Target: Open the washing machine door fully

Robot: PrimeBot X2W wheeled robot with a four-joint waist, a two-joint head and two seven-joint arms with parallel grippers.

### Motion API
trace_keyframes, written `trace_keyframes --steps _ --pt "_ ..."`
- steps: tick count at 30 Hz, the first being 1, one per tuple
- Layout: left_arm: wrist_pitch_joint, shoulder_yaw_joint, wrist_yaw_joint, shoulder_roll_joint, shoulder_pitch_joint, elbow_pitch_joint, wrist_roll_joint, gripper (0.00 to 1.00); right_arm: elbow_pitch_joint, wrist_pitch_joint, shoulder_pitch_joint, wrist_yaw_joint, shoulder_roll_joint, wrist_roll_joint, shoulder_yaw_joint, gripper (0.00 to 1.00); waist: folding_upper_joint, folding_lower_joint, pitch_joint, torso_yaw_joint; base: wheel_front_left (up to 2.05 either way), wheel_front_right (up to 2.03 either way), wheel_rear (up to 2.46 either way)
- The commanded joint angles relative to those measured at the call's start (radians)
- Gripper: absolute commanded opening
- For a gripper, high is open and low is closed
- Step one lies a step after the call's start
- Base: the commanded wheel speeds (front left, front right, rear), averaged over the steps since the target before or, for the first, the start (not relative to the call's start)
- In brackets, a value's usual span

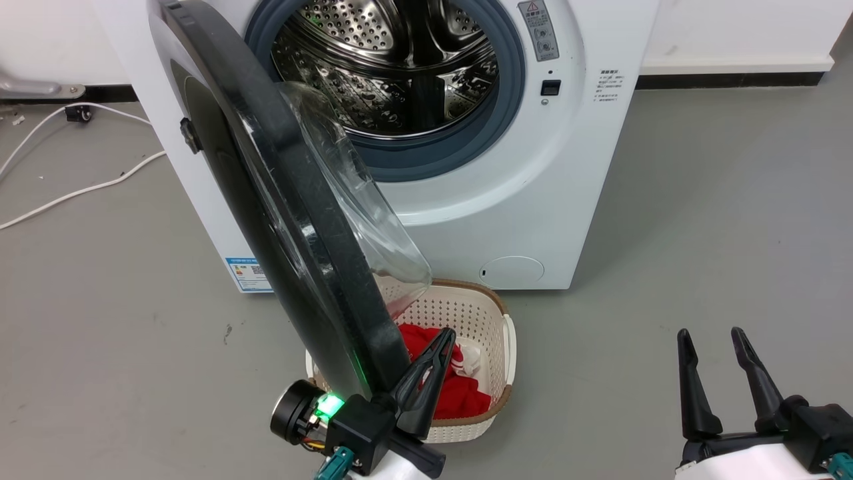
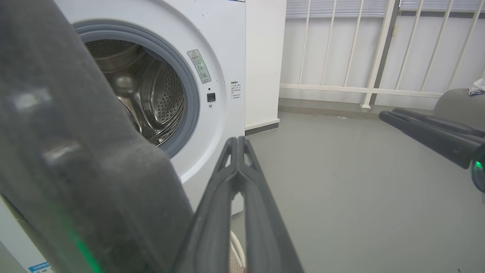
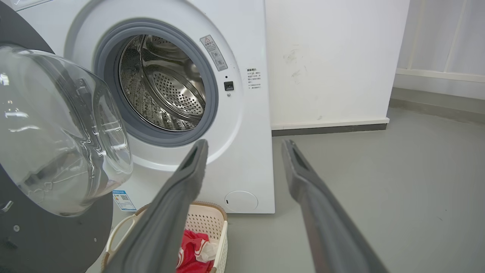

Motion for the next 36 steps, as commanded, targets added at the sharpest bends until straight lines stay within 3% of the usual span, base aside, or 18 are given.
trace_keyframes --steps 1,17,36 --pt "-0.002 0.012 0.010 -0.001 0.002 0.006 -0.001 0.00 0.003 -0.002 -0.010 -0.001 0.002 0.004 -0.001 1.00 0.0000 0.0000 0.001 0.000 0.00 0.00 0.00" --pt "-0.001 0.066 0.065 -0.008 0.098 -0.065 0.010 0.00 0.023 -0.002 -0.005 -0.001 0.002 0.033 0.000 1.00 0.0000 0.0000 0.003 0.022 0.00 0.00 0.00" --pt "-0.001 0.127 0.118 -0.010 0.214 -0.163 0.001 0.00 0.021 -0.002 -0.010 -0.001 0.001 0.032 -0.003 1.00 0.0000 0.0000 0.020 0.314 0.00 0.00 0.00"
